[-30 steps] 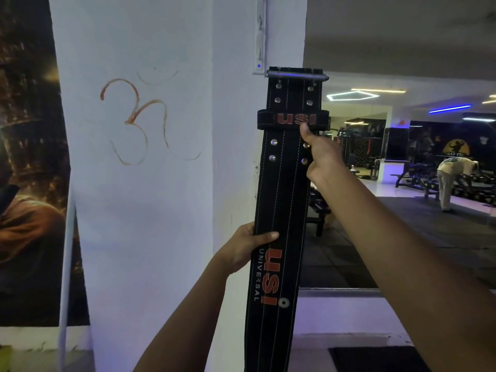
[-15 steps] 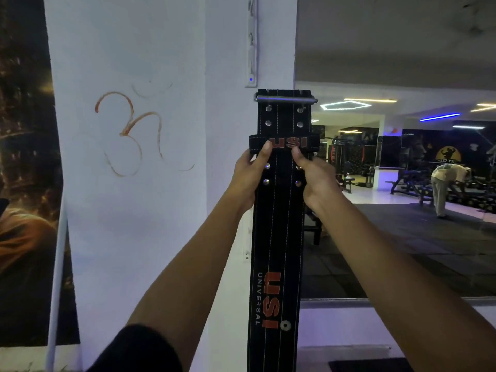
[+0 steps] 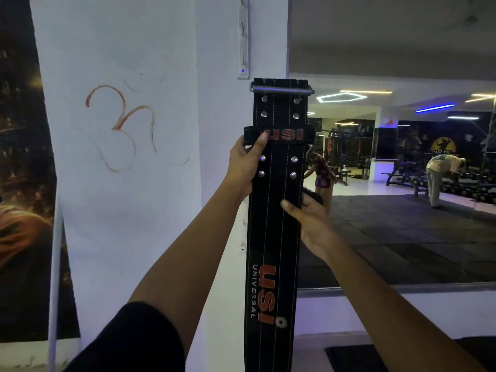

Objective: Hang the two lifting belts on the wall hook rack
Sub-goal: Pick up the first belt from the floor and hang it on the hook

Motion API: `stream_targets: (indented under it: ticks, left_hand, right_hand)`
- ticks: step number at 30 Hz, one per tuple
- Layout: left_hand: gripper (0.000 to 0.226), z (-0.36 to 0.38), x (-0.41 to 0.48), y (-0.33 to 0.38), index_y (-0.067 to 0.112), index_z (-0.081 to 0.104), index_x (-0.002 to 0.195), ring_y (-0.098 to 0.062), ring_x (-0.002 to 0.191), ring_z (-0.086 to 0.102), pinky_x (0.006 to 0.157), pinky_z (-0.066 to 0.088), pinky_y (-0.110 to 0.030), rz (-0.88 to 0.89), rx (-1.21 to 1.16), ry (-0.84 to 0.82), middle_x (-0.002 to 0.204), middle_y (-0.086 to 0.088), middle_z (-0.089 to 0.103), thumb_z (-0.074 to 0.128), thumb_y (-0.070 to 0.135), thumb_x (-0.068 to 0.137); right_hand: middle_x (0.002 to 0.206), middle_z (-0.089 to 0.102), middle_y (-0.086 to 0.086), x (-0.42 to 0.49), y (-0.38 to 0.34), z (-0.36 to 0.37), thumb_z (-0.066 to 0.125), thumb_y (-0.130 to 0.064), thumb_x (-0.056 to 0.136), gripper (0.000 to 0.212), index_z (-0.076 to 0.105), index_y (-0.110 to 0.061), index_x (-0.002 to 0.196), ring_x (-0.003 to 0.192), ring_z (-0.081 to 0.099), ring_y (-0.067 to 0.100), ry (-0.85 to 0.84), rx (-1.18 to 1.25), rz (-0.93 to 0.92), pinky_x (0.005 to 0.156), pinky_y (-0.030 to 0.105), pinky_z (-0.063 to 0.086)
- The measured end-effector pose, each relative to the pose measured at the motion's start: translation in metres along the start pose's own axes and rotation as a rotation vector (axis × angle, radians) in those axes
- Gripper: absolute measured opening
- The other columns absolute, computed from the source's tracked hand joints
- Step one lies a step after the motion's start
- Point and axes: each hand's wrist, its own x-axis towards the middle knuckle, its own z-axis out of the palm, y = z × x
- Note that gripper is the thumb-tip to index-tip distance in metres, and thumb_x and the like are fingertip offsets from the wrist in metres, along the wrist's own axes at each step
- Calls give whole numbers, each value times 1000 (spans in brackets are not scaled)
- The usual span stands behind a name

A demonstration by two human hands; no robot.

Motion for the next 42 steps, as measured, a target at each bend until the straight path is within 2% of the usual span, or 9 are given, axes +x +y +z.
stream_targets:
  ticks: [5, 18, 22, 25, 29, 35, 38, 40, 42]
  left_hand:
    - [22, -3, 3, 11, 12, 56, 107, -19, 82, 68, 64, 58, -30, 1, -21, 4, 91, -3, 68, 60, 26, 90]
    - [13, -11, -1, 20, 19, 56, 99, -20, 87, 66, 68, 57, -31, -37, -29, 58, 96, -2, 66, 59, 28, 90]
    - [19, -14, 1, 16, 16, 56, 103, -25, 94, 67, 74, 58, -34, -29, -34, 70, 107, -8, 66, 60, 28, 89]
    - [22, -18, 0, 9, 14, 57, 106, -25, 95, 67, 78, 58, -34, -30, -23, 58, 106, -9, 66, 60, 28, 89]
    - [35, -21, -2, 4, 9, 55, 118, -26, 98, 67, 76, 59, -32, -54, -20, 47, 111, -11, 67, 60, 29, 89]
    - [37, -30, 5, 13, 10, 56, 120, -22, 93, 69, 67, 57, -28, -89, 17, 25, 110, -10, 69, 58, 31, 90]
    - [35, -37, 8, 14, 10, 57, 118, -20, 87, 69, 61, 55, -26, -120, 28, 12, 104, -8, 69, 56, 30, 89]
    - [34, -41, 9, 11, 11, 58, 117, -20, 87, 69, 62, 55, -27, -125, 25, 17, 103, -7, 70, 57, 31, 89]
    - [35, -45, 10, 9, 12, 57, 117, -22, 91, 68, 66, 55, -30, -122, 24, 24, 103, -7, 69, 57, 32, 89]
  right_hand:
    - [110, 69, 3, -26, 40, -1, 66, 2, 78, 31, 64, -18, 102, 115, 60, 19, -86, -69, 166, 101, 33, 46]
    - [111, 69, 5, -25, 51, -2, 69, -5, 74, 31, 67, -16, 103, 120, 58, 27, -45, -5, 152, 110, 44, 39]
    - [121, 60, -1, -1, 14, 8, 68, -20, 78, 34, 61, -20, 111, 123, 50, 18, 75, 93, 101, 114, 45, 29]
    - [118, 64, 8, 27, -31, 25, 65, -28, 84, 12, 66, -19, 93, 115, 57, 25, 134, 121, -7, 104, 47, 44]
    - [113, 70, 11, 47, -79, 45, 64, -34, 84, 17, 67, -19, 89, 104, 66, 30, 132, 1, -88, 86, 44, 54]
    - [118, 67, 16, 68, -113, 61, 70, -30, 81, 15, 63, -17, 76, 113, 61, 33, 184, -60, -101, 101, 57, 45]
    - [113, 68, 10, 84, -128, 68, 70, -29, 80, 33, 62, -15, 109, 112, 60, 28, 231, -101, -189, 105, 51, 42]
    - [105, 66, 4, 87, -132, 68, 68, -22, 82, 58, 43, -25, 134, 113, 58, 25, 203, -131, -274, 105, 45, 42]
    - [122, 61, 7, 88, -131, 68, 68, -15, 82, 65, 39, -33, 138, 126, 50, 24, 127, -212, -364, 108, 45, 40]
